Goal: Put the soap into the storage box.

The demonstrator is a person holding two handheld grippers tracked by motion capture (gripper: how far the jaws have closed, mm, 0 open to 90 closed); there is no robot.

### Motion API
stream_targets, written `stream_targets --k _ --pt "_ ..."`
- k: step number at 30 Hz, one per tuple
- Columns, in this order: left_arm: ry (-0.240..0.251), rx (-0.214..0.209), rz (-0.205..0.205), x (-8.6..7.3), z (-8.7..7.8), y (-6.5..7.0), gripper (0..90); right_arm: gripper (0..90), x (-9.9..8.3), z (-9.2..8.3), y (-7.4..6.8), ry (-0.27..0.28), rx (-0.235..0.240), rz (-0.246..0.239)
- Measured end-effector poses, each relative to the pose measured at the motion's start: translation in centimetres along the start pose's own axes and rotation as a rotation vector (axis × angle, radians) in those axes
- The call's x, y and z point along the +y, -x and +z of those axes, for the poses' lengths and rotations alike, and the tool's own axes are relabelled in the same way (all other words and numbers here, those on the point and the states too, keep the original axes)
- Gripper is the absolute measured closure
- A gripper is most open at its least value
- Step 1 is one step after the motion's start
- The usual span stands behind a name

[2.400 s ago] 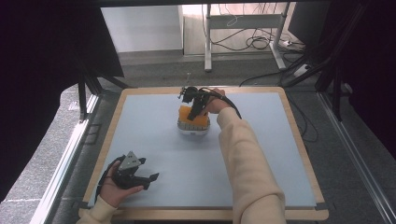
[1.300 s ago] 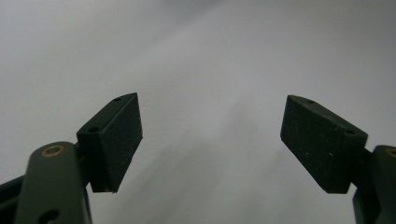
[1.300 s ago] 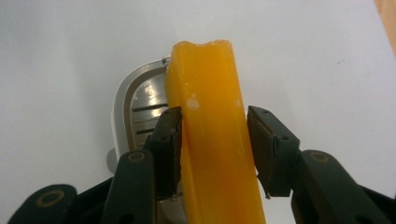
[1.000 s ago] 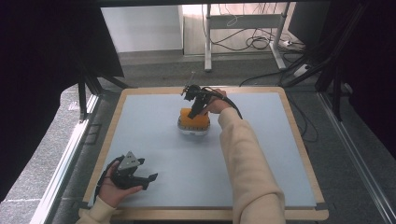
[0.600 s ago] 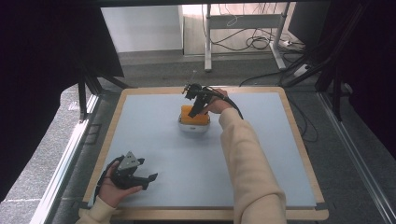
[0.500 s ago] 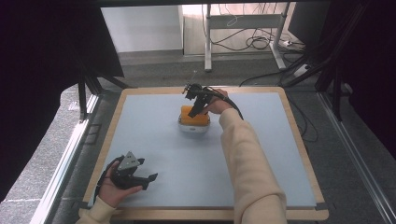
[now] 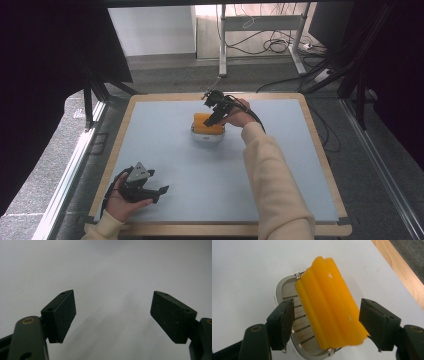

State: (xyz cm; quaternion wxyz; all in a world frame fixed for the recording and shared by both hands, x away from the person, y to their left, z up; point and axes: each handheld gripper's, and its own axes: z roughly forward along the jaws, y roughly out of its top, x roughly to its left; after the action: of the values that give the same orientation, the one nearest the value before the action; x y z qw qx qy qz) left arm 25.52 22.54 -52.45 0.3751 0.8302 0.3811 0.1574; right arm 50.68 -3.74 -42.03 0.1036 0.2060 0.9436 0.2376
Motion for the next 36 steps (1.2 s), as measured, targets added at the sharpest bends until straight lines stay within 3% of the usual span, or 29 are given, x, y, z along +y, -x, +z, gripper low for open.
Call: stream_targets --k 6,10,18,20,26,27,31,32,36 --pt "-0.009 0.002 0.01 0.0 0.1 0.0 20.3 27.2 -1.6 -1.2 -0.8 0.066 0.004 0.035" --pt "-0.009 0.004 0.011 0.0 0.1 0.0 20.3 26.7 -2.4 -1.6 -1.3 0.075 -0.002 0.042" --pt "-0.01 0.005 0.013 0.0 0.1 0.0 20.3 25.7 -5.8 -3.2 -2.5 0.119 -0.028 0.111" --pt "-0.012 0.006 0.013 0.0 0.1 0.0 20.2 24.5 -7.5 -3.8 -3.3 0.14 -0.041 0.142" --pt "-0.013 0.004 0.012 0.0 0.2 0.1 20.3 22.9 -10.2 -4.9 -4.3 0.174 -0.047 0.179" --pt "-0.014 0.005 0.012 0.0 0.2 0.1 20.2 22.7 -11.6 -5.6 -4.8 0.185 -0.059 0.199" --pt "-0.017 0.004 0.012 0.0 0.2 0.1 20.3 21.6 -13.3 -6.2 -5.4 0.186 -0.087 0.22" --pt "-0.015 0.005 0.011 0.0 0.2 0.1 20.2 20.5 -14.7 -6.7 -6.1 0.202 -0.099 0.24" --pt "-0.016 0.008 0.008 -0.1 0.1 0.0 20.3 19.0 -17.0 -7.1 -7.1 0.222 -0.108 0.259"
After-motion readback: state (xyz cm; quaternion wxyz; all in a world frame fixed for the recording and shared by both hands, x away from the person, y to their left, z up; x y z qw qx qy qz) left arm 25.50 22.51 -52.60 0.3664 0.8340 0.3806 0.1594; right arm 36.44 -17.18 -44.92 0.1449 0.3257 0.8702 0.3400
